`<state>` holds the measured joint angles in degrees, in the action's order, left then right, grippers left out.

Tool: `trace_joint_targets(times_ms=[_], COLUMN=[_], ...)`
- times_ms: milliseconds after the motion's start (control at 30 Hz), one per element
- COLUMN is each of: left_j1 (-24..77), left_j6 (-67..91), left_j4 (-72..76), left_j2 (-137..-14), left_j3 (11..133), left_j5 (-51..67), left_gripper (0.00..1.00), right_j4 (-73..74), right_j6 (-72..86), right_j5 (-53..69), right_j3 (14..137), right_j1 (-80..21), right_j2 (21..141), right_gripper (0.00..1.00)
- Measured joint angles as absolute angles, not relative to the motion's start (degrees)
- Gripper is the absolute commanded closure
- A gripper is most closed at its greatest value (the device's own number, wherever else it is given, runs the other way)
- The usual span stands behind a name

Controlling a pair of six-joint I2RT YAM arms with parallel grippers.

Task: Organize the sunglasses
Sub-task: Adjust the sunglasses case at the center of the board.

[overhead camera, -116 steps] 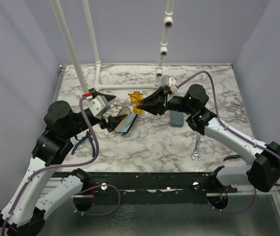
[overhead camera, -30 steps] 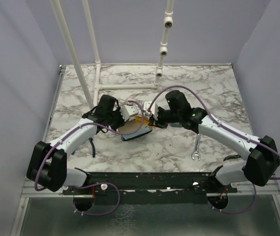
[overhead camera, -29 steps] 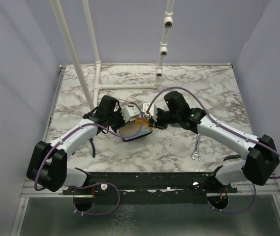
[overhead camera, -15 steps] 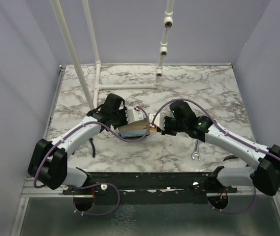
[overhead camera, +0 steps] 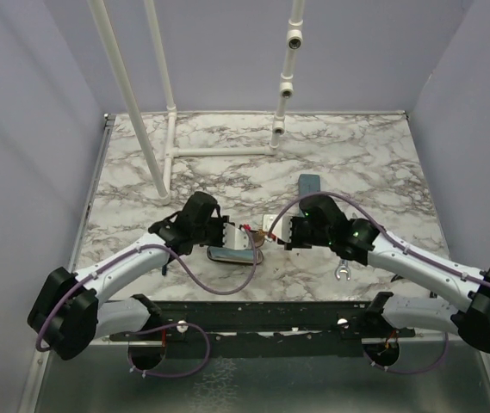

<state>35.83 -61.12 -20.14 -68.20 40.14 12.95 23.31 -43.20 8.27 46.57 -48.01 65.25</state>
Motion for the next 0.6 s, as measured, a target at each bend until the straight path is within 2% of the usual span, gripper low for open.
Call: trace_joint_targets(times_ms=[233,600], left_j1=[44.4,45.9], left_j6=[-55.0,-54.0], left_j4=[-6.0,9.1], left_j2=[-67.2,-65.4], left_j3=[33.1,23.0], left_j5=[7.8,5.9], left_gripper=[1.0,1.0], right_j4=[22.8,23.3], right_j6=[-43.6,-41.6], right_j5=[5.5,1.9], right_j3=[46.8,46.8], right_j1=[-54.3,-59.7], right_j2=[69.4,71.5], right_gripper=[0.82,0.83])
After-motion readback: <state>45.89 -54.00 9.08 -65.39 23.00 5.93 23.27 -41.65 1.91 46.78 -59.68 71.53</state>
